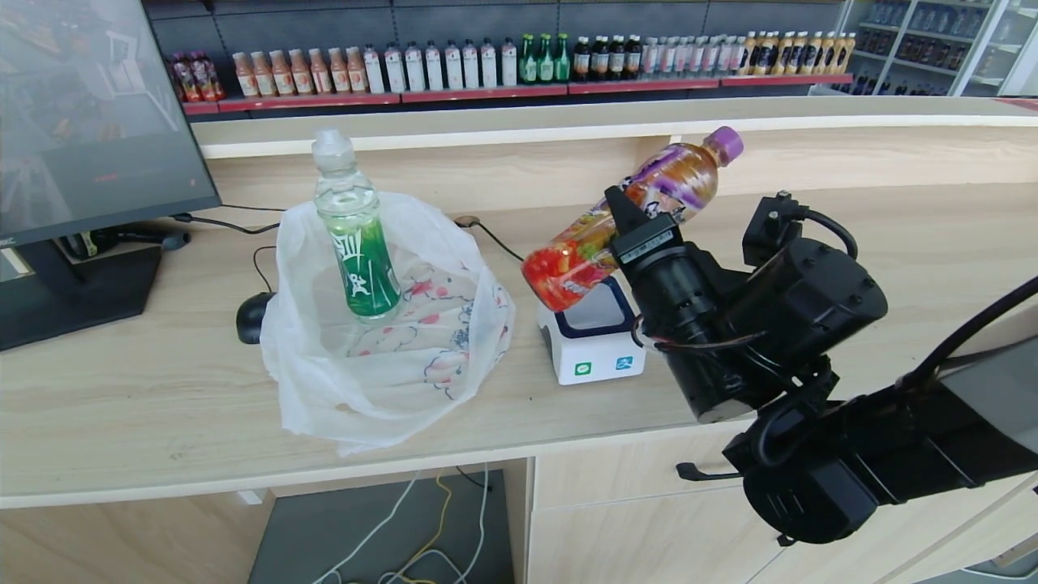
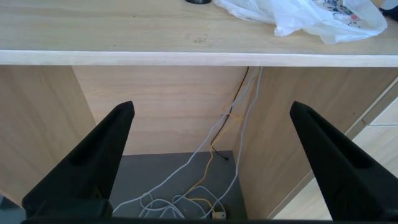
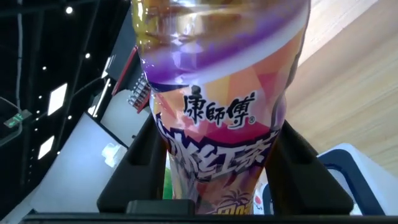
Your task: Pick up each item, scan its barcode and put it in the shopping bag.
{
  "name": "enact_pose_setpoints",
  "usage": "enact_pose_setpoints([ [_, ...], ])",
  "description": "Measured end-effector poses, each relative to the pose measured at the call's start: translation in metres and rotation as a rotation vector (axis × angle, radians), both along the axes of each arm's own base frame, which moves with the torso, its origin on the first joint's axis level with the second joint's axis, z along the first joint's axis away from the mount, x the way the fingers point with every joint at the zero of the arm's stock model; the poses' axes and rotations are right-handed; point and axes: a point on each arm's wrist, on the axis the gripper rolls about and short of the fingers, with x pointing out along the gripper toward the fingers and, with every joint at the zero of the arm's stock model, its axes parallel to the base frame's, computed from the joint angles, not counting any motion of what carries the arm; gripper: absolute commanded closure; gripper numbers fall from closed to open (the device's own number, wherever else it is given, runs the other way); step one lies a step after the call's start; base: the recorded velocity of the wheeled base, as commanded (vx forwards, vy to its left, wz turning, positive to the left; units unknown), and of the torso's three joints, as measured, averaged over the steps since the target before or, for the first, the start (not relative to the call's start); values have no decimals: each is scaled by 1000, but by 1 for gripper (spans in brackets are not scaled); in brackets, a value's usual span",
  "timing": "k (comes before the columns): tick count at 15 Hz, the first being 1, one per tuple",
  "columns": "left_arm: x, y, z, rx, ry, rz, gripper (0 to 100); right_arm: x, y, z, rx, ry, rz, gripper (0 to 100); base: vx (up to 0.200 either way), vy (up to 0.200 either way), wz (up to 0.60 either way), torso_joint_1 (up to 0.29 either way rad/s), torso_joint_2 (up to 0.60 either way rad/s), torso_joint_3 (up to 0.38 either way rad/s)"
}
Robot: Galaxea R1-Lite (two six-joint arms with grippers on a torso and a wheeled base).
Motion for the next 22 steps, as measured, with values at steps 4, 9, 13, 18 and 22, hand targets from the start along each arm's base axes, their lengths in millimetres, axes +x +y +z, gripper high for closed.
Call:
enact_pose_setpoints([
  [4, 0, 0, 0, 0, 0, 0, 0, 1, 1, -8, 54, 38, 30, 100, 0, 0, 0, 0, 0, 0],
  [9, 0, 0, 0, 0, 0, 0, 0, 7, 1, -17, 57, 62, 29, 100, 0, 0, 0, 0, 0, 0],
  [13, 0, 0, 0, 0, 0, 1, 0, 8, 1, -18, 68, 64, 31, 100, 0, 0, 0, 0, 0, 0],
  [18, 0, 0, 0, 0, 0, 0, 0, 11, -6, -16, 110, 75, -13, 100, 0, 0, 0, 0, 0, 0],
  [22, 0, 0, 0, 0, 0, 0, 0, 14, -12, -17, 121, 81, -26, 100, 0, 0, 0, 0, 0, 0],
])
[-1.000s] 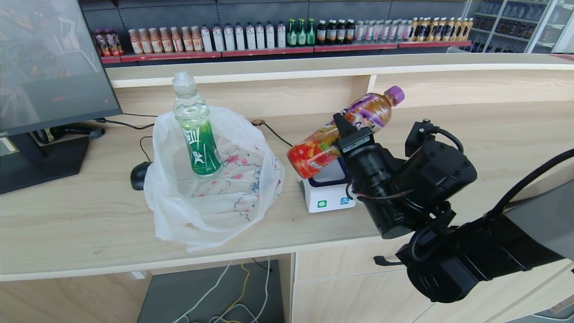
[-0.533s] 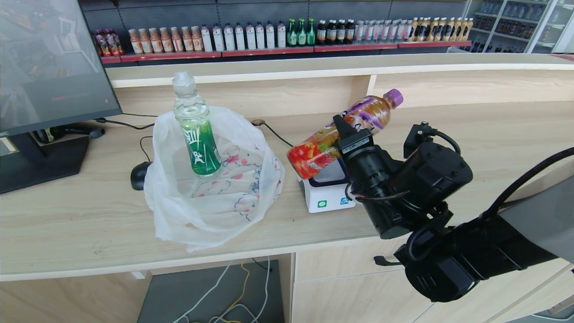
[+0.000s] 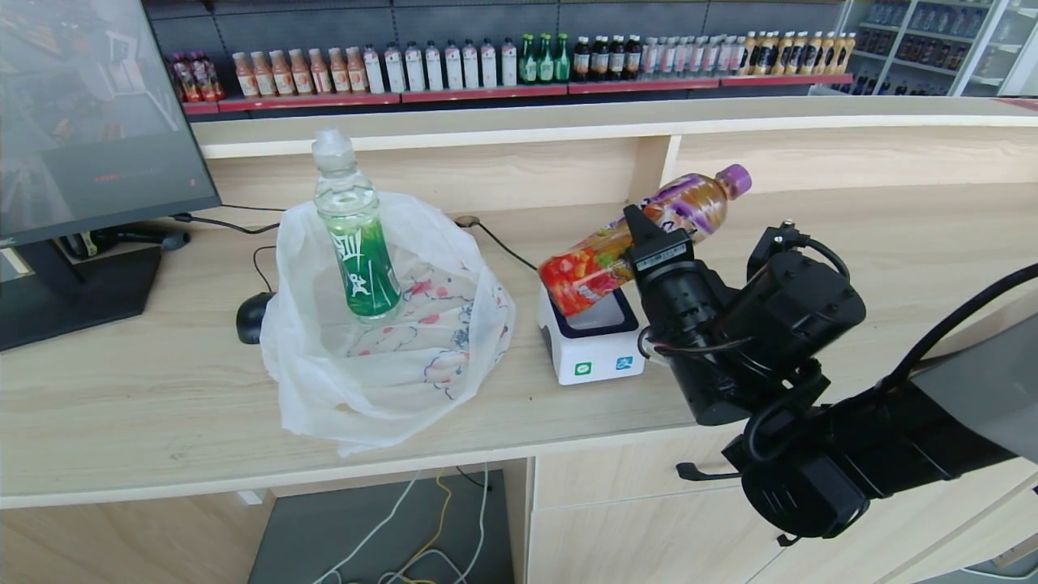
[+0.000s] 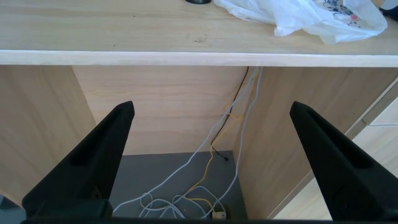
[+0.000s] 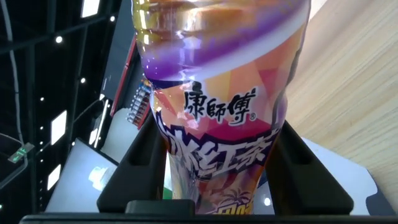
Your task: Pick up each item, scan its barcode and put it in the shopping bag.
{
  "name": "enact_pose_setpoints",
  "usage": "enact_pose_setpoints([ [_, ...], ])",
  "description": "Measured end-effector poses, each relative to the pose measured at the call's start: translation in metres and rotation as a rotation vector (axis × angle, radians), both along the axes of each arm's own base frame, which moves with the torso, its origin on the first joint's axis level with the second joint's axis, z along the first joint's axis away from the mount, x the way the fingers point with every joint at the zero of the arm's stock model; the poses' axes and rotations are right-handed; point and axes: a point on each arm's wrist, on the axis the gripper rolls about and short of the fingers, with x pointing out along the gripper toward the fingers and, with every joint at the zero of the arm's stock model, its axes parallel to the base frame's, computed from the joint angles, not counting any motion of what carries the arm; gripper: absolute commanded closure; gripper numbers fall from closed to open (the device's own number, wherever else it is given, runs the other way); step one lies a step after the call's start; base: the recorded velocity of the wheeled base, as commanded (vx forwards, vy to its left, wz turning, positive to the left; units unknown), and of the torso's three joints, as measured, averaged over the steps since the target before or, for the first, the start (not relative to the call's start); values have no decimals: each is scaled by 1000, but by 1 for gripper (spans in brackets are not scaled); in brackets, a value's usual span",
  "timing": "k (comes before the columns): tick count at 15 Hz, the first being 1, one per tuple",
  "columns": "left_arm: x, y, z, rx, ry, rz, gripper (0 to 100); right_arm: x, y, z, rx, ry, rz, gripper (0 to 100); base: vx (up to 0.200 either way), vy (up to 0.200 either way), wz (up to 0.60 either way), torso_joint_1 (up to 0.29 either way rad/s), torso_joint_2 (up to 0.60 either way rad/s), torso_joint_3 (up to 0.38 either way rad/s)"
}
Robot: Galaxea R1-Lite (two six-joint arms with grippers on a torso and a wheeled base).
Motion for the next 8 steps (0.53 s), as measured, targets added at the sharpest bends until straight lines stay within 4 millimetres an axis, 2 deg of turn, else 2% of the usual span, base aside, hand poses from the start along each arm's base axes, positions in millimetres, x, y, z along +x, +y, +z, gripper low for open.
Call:
enact_pose_setpoints([
  [8, 0, 0, 0, 0, 0, -1, 0, 2, -3, 1, 0, 0, -9, 100, 0, 0, 0, 0, 0, 0],
])
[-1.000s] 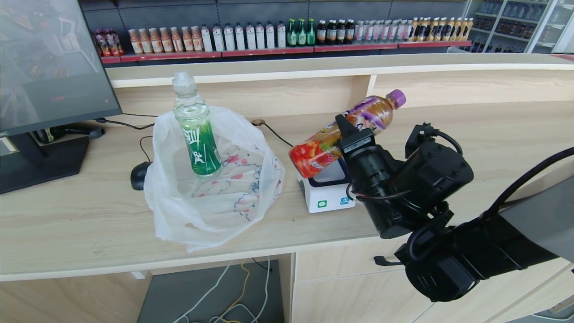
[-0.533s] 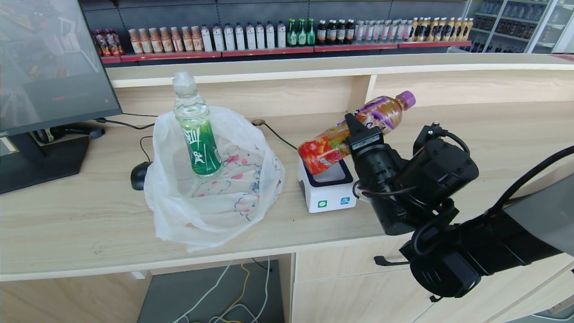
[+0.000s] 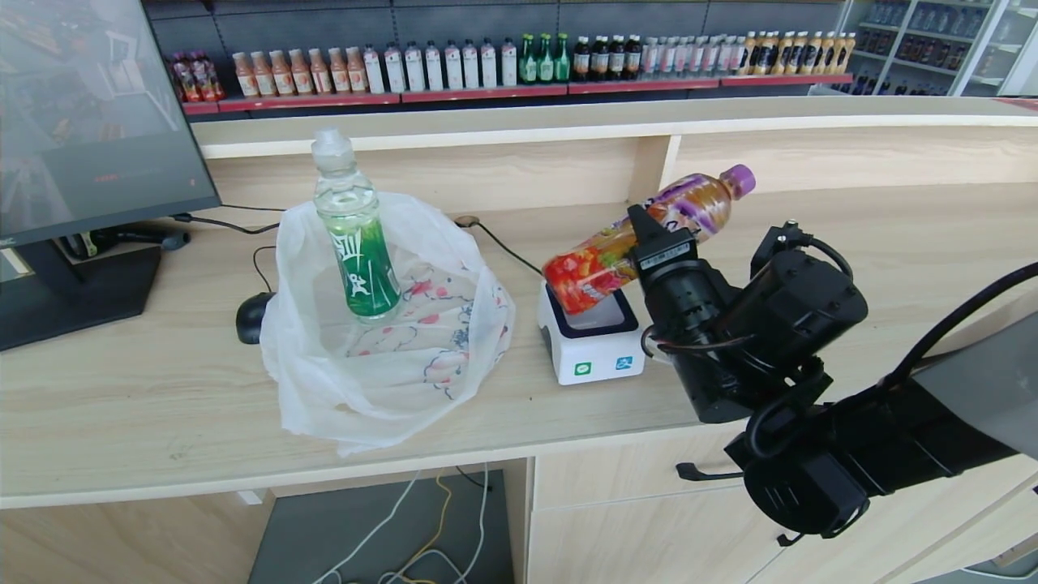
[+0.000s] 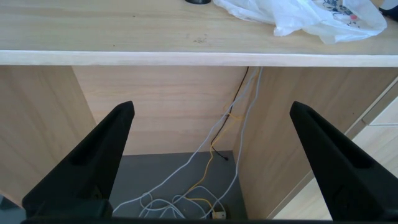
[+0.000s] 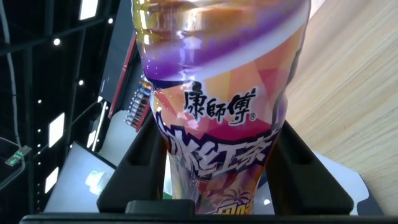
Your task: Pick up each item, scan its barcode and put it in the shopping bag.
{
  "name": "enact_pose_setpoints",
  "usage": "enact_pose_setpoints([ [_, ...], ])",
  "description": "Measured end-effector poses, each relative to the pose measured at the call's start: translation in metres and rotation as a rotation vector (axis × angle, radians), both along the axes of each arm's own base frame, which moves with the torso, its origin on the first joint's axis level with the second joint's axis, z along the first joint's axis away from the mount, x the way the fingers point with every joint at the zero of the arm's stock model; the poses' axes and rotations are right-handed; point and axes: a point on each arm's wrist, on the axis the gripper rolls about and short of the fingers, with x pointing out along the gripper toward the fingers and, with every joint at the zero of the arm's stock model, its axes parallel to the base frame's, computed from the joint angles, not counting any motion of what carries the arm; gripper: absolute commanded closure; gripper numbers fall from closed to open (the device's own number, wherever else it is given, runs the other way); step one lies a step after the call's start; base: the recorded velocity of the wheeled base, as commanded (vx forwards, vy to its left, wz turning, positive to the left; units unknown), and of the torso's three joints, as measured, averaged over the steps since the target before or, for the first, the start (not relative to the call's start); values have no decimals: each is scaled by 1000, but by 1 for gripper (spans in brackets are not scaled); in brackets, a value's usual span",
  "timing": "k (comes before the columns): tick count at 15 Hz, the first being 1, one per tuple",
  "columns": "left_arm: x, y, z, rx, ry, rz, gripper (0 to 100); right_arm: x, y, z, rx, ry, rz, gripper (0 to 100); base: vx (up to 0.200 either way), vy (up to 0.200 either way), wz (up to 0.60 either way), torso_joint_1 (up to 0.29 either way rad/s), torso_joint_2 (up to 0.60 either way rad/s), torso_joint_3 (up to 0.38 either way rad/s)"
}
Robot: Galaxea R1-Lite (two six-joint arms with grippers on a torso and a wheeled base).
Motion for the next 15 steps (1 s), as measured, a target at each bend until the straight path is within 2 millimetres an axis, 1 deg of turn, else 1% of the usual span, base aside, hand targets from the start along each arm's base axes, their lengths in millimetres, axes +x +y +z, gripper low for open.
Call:
enact_pose_setpoints([
  [3, 0, 0, 0, 0, 0, 0, 0, -1, -1, 2, -23, -7, -8, 100, 0, 0, 0, 0, 0, 0],
  [8, 0, 0, 0, 0, 0, 1, 0, -9, -4, 16, -97, -54, -8, 100, 0, 0, 0, 0, 0, 0],
  [12, 0, 0, 0, 0, 0, 0, 0, -15, -7, 27, -257, -111, -66, 100, 0, 0, 0, 0, 0, 0],
  [15, 0, 0, 0, 0, 0, 1, 0, -22, -8, 24, -451, -147, -105, 100, 0, 0, 0, 0, 0, 0],
])
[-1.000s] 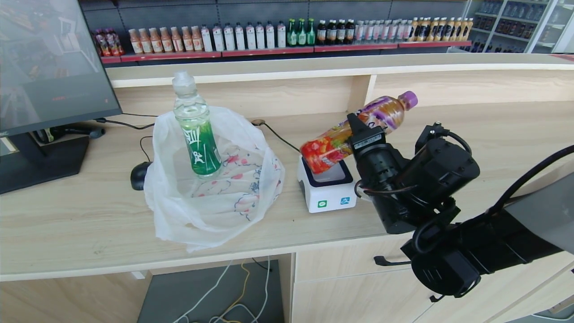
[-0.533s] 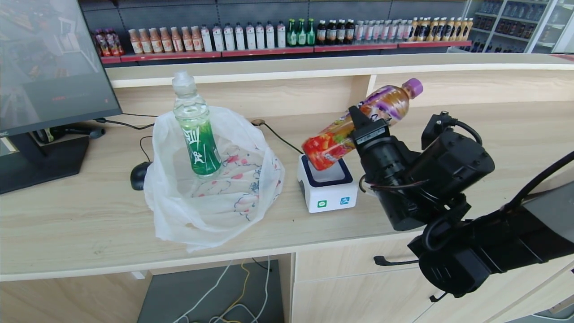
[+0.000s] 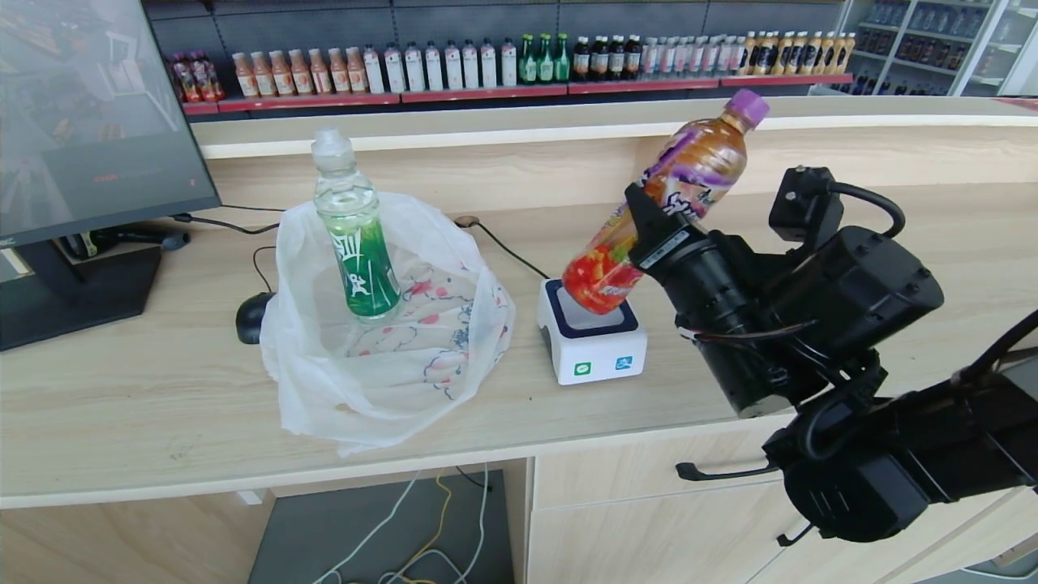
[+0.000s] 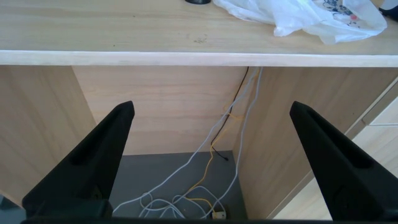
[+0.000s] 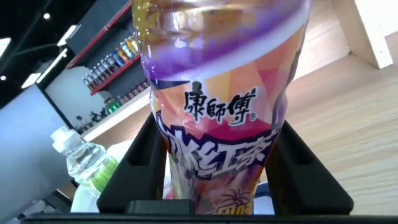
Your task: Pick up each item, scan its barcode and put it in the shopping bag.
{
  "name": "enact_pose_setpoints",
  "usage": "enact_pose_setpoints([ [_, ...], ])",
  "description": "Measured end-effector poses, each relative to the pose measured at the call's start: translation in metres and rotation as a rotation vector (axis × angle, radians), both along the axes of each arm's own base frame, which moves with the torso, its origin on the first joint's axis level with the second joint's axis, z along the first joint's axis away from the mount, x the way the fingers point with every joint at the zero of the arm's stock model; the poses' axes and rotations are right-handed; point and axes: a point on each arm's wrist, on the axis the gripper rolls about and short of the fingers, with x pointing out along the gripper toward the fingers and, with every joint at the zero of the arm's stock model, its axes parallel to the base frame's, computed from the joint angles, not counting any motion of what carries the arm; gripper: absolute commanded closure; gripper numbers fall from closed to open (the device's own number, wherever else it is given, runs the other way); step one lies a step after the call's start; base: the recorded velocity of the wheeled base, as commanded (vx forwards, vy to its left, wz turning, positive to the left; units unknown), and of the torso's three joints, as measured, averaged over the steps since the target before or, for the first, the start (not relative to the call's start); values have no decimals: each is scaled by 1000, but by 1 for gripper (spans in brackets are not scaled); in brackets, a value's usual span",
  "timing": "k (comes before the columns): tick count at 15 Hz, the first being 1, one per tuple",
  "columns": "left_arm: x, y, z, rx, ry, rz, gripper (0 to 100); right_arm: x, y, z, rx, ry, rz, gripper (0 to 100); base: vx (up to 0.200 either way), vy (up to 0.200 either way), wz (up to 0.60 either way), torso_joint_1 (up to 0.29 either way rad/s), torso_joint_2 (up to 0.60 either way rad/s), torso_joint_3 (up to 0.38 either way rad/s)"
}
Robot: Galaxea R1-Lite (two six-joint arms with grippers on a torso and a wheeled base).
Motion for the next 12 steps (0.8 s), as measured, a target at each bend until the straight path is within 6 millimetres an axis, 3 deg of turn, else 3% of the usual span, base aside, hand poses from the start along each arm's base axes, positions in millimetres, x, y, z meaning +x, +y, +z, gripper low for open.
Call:
enact_pose_setpoints([
  [6, 0, 0, 0, 3, 0, 0, 0, -36, -5, -7, -292, -33, -45, 100, 0, 0, 0, 0, 0, 0],
  [12, 0, 0, 0, 1, 0, 0, 0, -42, -8, 3, -451, -153, -123, 100, 0, 0, 0, 0, 0, 0],
])
